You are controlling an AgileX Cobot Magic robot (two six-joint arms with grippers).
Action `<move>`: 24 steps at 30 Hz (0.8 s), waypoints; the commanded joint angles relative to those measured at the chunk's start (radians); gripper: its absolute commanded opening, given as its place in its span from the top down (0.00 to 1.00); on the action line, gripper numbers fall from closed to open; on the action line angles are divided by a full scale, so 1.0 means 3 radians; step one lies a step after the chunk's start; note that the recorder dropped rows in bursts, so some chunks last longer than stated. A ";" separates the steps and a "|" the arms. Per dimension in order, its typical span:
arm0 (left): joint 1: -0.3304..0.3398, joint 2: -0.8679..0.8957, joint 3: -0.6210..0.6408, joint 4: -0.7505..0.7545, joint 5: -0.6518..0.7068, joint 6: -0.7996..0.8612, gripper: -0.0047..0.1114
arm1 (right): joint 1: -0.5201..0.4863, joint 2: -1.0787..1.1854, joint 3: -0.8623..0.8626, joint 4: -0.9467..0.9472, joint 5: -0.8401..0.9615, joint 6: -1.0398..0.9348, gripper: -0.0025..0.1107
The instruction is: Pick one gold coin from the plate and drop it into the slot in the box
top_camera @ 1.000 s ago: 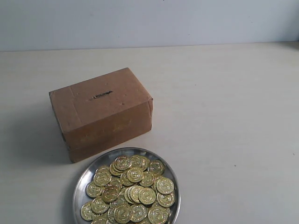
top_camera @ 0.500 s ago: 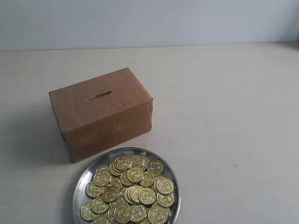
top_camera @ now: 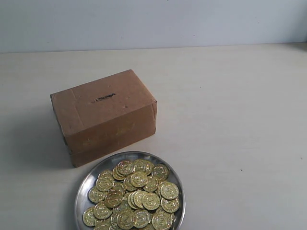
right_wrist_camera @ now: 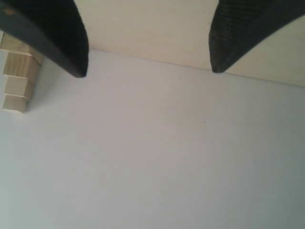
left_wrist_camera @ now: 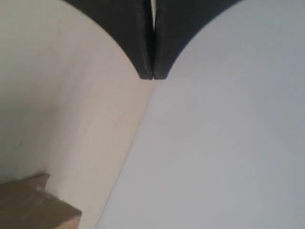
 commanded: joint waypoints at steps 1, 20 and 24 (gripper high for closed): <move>0.0004 -0.0013 0.0009 0.0269 -0.0034 -0.0021 0.96 | -0.0023 -0.0014 0.0013 -0.0012 -0.0045 -0.0012 0.38; 0.0004 -0.0013 0.0009 -0.0140 -0.0046 -0.0519 0.96 | -0.0023 -0.0014 0.0013 -0.0005 0.0090 0.0189 0.38; 0.0004 -0.0013 0.0009 -0.0743 -0.0171 -0.1985 0.96 | -0.0023 -0.0014 0.0013 -0.0005 0.0243 0.0189 0.38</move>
